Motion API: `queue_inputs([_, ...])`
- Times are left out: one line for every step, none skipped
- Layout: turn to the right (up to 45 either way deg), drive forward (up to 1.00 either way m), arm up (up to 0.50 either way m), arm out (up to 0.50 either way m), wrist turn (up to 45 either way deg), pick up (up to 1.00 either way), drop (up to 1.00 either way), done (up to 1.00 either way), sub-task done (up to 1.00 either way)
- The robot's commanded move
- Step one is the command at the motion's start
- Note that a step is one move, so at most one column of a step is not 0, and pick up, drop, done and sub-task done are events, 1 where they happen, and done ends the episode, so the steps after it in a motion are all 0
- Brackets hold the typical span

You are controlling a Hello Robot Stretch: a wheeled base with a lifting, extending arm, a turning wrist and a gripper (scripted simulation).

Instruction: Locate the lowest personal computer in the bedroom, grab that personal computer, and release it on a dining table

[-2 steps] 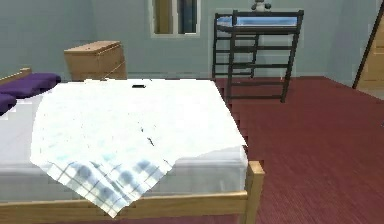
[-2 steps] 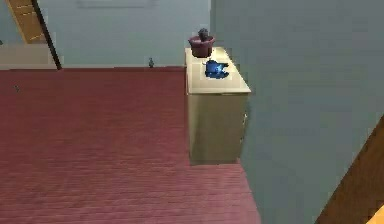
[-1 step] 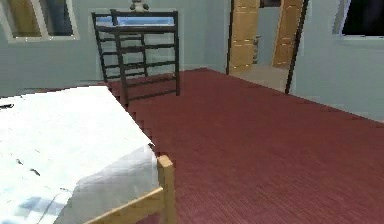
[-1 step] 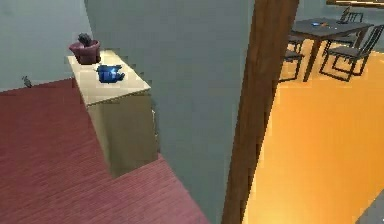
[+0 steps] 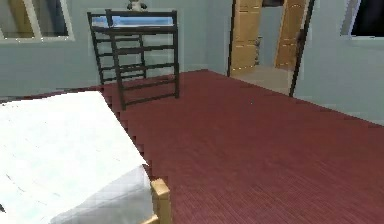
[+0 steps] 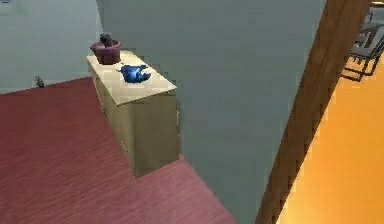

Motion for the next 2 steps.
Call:
queue_inputs([45.0,0.0,0.0,0.0,0.0,0.0,0.0,0.0,0.0])
queue_inputs([45.0,0.0,0.0,0.0,0.0,0.0,0.0,0.0,0.0])
